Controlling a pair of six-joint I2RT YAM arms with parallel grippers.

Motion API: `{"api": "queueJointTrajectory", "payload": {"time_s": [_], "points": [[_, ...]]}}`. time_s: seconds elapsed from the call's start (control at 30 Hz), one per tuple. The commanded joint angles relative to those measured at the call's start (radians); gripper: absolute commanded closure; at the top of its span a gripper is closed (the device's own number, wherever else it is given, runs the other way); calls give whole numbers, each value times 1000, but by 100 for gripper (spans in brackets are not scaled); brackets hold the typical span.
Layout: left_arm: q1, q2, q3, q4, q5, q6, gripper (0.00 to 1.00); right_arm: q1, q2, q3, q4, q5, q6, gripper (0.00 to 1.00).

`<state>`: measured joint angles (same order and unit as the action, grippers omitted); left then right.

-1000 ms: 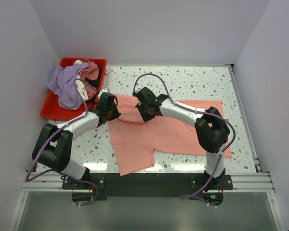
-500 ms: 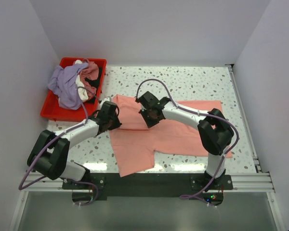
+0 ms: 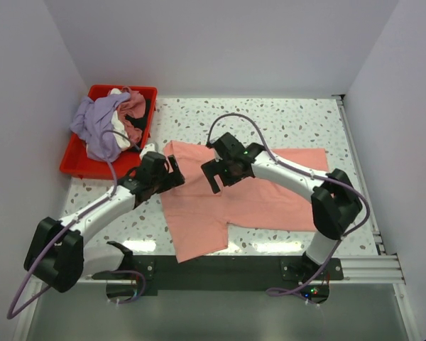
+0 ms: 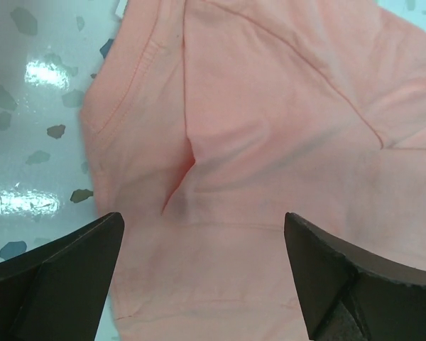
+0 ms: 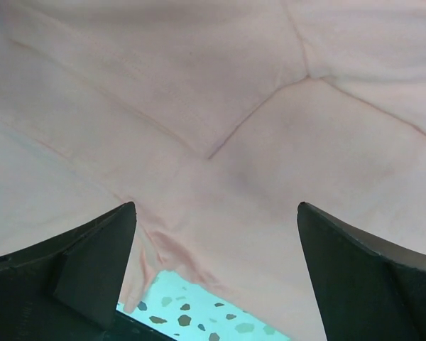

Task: Fold and stack the t-shirts
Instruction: Fold the tshirt

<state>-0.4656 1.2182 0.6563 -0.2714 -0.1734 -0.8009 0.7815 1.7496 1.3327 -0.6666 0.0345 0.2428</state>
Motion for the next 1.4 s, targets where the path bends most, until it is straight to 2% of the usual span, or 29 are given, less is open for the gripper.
{"api": "queueJointTrajectory", "payload": {"time_s": [0.0,0.1,0.27,0.43,0.57,0.77,1.13,1.37], "points": [[-4,3,75,37,-14,26,0,-72,-100,-18,-2,53,35,1],[-4,88,147,72,3,46,0,-224,-136,-65,28,1,62,1],[-2,323,313,109,37,81,0,-476,-108,-67,47,-5,50,1],[19,535,472,101,52,97,0,-609,14,2,51,37,17,1],[47,632,537,100,72,97,0,-709,135,55,58,4,10,1],[77,744,615,83,78,100,0,-766,287,118,68,-18,24,1],[130,975,851,8,74,92,0,-814,455,321,39,-33,-8,1],[147,1047,1009,-37,66,111,0,-821,528,465,13,-74,-27,1]]}}
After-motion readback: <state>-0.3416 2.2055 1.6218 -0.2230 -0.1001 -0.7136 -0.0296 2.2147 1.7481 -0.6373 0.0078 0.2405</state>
